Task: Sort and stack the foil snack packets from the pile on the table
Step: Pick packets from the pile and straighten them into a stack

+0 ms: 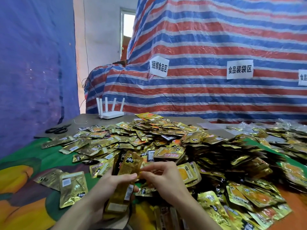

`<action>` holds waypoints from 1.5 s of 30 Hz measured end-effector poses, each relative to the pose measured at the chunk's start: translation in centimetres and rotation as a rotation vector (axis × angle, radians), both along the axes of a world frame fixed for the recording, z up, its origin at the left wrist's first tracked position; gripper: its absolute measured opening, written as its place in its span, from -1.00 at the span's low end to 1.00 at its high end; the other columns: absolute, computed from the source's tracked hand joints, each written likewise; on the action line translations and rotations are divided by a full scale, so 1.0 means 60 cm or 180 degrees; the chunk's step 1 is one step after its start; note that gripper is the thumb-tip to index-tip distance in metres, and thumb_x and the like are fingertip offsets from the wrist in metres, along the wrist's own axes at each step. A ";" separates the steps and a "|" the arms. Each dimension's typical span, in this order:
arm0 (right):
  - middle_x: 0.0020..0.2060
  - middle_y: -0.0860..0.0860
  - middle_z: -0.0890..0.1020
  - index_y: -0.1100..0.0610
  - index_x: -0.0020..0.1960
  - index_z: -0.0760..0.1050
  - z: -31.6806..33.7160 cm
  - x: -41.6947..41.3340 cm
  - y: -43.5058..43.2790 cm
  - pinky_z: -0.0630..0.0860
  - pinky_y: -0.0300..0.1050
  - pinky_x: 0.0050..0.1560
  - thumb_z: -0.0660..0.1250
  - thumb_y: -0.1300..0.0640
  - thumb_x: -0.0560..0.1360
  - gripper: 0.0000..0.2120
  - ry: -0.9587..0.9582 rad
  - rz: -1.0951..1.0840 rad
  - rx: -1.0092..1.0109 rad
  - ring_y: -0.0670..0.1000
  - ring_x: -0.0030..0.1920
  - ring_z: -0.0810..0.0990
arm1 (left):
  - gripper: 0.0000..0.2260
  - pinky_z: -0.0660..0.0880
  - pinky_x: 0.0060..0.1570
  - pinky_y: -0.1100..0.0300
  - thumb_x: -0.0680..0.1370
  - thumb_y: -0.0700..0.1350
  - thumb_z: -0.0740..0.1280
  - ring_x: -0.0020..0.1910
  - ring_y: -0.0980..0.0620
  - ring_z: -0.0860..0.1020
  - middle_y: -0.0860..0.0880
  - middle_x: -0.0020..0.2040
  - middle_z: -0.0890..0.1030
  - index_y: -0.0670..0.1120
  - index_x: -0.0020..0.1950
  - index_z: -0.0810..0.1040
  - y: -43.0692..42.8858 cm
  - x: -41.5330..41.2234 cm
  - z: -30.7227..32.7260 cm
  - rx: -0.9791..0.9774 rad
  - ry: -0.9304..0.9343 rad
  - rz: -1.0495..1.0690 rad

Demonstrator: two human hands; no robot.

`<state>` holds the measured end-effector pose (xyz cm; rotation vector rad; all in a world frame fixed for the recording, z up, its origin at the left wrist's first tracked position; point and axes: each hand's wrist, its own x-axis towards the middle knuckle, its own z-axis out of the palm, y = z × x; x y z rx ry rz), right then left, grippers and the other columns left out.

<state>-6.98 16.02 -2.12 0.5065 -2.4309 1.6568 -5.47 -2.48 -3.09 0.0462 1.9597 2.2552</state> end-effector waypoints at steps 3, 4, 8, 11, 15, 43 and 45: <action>-0.14 -0.04 0.74 0.06 0.06 0.73 0.002 0.001 -0.002 0.57 -0.32 -0.21 0.48 0.15 0.52 -0.86 -0.0056 0.0043 -0.0091 -0.11 -0.14 0.69 | -0.39 0.58 -0.45 0.11 0.16 -0.10 0.56 -0.39 -0.19 0.63 -0.34 -0.16 0.67 -0.30 0.15 0.56 -0.008 -0.012 -0.003 0.0064 -0.0175 -0.0093; -0.16 -0.01 0.73 0.06 0.10 0.72 0.002 0.002 -0.003 0.55 -0.33 -0.24 0.48 0.16 0.52 -0.84 -0.0108 0.0034 -0.0174 -0.11 -0.18 0.69 | -0.38 0.58 -0.44 0.11 0.15 -0.09 0.56 -0.40 -0.19 0.62 -0.34 -0.17 0.66 -0.34 0.13 0.59 -0.011 -0.015 -0.003 0.0130 -0.0256 -0.0178; -0.25 0.07 0.72 0.11 0.08 0.64 0.002 0.001 -0.006 0.49 -0.35 -0.33 0.51 0.20 0.50 -0.83 -0.0384 0.0162 -0.0602 -0.11 -0.36 0.63 | -0.52 0.56 -0.42 0.10 0.23 -0.09 0.53 -0.37 -0.18 0.58 -0.30 -0.21 0.60 -0.31 0.07 0.68 -0.020 -0.026 -0.004 0.0459 -0.0450 -0.0488; -0.25 0.12 0.72 0.21 -0.10 0.68 0.003 0.000 -0.004 0.54 -0.29 -0.31 0.53 0.27 0.46 -0.95 -0.0526 0.0370 -0.0896 -0.04 -0.34 0.64 | -0.52 0.56 -0.39 0.08 0.24 -0.17 0.60 -0.34 -0.20 0.58 -0.29 -0.19 0.59 -0.31 0.12 0.66 -0.024 -0.029 -0.010 0.0595 -0.0485 -0.0632; -0.23 0.17 0.72 0.28 -0.06 0.66 0.009 -0.001 0.003 0.60 -0.21 -0.26 0.57 0.32 0.40 -0.85 -0.0830 0.0530 -0.1141 0.02 -0.31 0.67 | -0.33 0.58 -0.33 0.05 0.02 -0.09 0.74 -0.31 -0.19 0.60 -0.29 -0.17 0.62 -0.29 0.06 0.70 -0.029 -0.029 -0.010 0.0560 -0.0459 -0.0822; -0.33 0.18 0.69 0.27 -0.21 0.71 0.024 -0.002 0.013 0.60 -0.18 -0.30 0.51 0.35 0.46 -0.93 -0.0922 0.0299 -0.1078 0.02 -0.38 0.65 | -0.46 0.61 -0.35 -0.12 0.25 -0.26 0.58 -0.30 -0.33 0.58 -0.47 -0.13 0.56 -0.47 0.15 0.58 -0.039 -0.002 0.023 0.0677 -0.0679 -0.0606; -0.29 0.19 0.71 0.23 -0.25 0.72 0.026 -0.002 0.013 0.62 -0.16 -0.26 0.51 0.36 0.45 -0.88 -0.1066 0.0339 -0.1147 0.03 -0.34 0.67 | -0.22 0.57 -0.33 -0.09 0.02 -0.29 0.70 -0.29 -0.30 0.55 -0.43 -0.15 0.54 -0.44 0.19 0.57 -0.037 0.007 0.027 0.0583 -0.0612 -0.0689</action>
